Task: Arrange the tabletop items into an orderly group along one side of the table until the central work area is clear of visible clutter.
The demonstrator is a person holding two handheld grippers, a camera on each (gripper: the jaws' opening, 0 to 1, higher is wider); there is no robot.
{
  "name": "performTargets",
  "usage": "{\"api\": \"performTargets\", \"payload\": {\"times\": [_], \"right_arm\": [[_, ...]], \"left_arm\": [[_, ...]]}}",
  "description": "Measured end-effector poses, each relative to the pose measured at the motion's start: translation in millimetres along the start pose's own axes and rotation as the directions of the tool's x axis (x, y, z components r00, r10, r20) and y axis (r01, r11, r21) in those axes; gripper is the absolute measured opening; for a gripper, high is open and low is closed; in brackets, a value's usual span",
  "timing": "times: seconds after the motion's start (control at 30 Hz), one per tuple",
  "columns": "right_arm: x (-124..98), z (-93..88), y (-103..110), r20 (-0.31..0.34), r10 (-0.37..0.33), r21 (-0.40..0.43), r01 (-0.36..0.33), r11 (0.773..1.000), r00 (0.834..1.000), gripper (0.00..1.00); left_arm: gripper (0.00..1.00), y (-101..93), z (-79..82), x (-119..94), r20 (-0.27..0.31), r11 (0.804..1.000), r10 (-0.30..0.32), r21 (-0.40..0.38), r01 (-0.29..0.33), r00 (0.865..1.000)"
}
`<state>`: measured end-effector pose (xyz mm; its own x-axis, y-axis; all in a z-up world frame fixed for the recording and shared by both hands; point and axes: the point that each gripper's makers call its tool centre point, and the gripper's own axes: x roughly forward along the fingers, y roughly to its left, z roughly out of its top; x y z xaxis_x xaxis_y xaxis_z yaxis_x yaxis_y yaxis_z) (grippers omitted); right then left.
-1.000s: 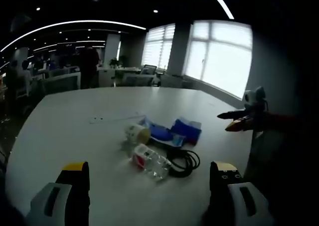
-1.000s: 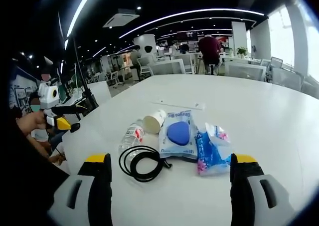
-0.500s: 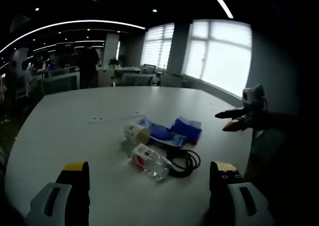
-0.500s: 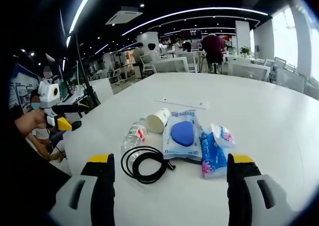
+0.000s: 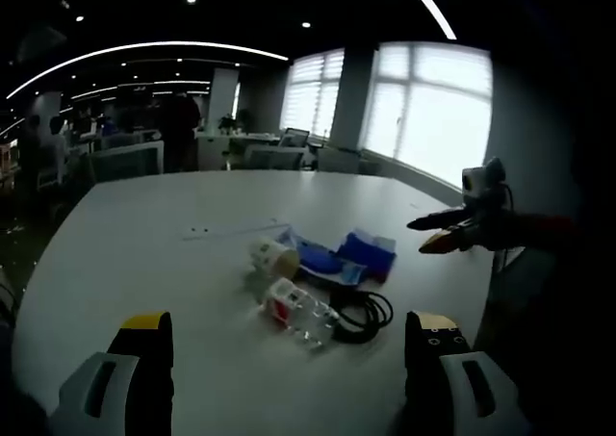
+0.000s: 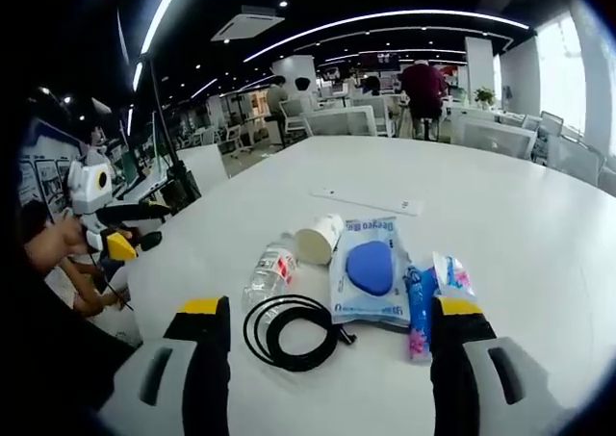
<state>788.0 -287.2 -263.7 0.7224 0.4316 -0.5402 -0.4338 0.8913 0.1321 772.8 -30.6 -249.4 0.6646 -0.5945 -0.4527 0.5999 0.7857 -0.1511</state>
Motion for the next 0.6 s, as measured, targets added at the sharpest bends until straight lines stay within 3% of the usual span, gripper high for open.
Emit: {"api": "performTargets", "payload": {"times": [0.6], "right_arm": [[69.7, 54.4, 57.6, -0.003, 0.142, -0.085, -0.141, 0.986, 0.990, 0.69]], "left_arm": [[1.00, 4.2, -7.4, -9.8, 0.011, 1.000, 0.022, -0.018, -0.022, 1.000]]}}
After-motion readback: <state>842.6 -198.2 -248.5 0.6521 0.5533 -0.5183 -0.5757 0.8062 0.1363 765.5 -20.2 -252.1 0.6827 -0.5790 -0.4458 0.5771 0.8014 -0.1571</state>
